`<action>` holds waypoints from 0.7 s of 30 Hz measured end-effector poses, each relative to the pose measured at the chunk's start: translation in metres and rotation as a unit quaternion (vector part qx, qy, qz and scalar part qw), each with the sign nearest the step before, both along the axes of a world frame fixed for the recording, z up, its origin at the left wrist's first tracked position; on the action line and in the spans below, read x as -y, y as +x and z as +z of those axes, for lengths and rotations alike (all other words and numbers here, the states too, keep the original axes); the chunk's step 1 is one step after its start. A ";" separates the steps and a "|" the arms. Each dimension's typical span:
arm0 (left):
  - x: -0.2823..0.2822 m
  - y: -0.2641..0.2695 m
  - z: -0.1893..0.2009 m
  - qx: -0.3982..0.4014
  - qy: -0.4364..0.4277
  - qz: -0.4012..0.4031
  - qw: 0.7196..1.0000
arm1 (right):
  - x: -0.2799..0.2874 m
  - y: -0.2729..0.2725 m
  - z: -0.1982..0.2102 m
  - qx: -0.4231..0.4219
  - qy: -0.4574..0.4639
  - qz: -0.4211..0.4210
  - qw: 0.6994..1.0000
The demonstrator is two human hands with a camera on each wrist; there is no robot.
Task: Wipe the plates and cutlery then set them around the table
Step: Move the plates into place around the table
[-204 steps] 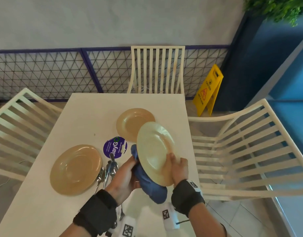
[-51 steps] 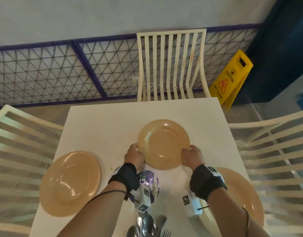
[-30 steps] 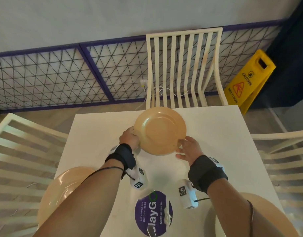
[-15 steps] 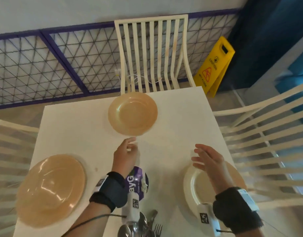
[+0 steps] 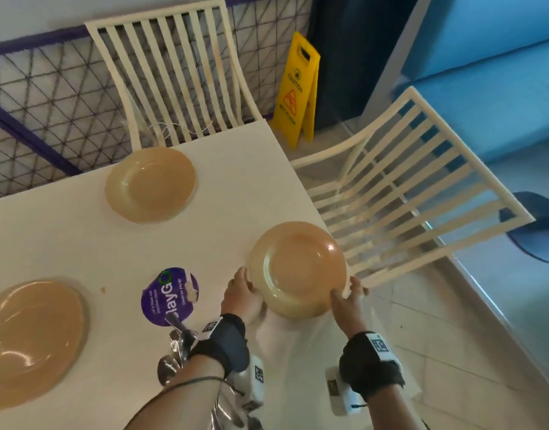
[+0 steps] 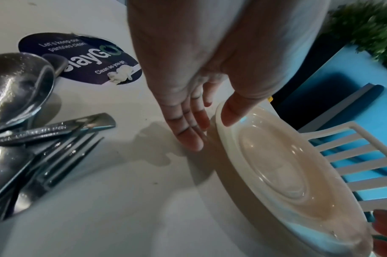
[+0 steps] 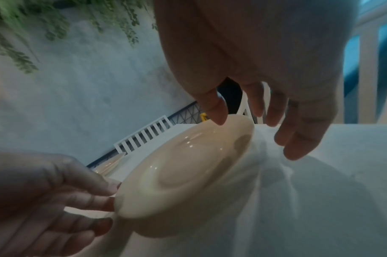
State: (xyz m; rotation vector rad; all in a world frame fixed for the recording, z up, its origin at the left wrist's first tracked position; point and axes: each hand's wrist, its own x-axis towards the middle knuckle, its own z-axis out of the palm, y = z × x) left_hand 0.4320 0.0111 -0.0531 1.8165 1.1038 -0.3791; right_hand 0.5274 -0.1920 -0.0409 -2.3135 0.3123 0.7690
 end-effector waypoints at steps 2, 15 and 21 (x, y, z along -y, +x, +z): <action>0.003 0.003 0.002 -0.005 -0.005 0.015 1.000 | 0.001 0.001 0.000 -0.006 0.025 -0.006 1.000; -0.012 0.028 0.006 -0.008 0.081 0.048 0.996 | -0.016 0.024 0.009 -0.027 0.116 -0.003 0.993; -0.030 0.038 0.008 0.010 0.089 0.039 0.995 | -0.034 0.040 0.015 -0.061 0.151 -0.004 0.987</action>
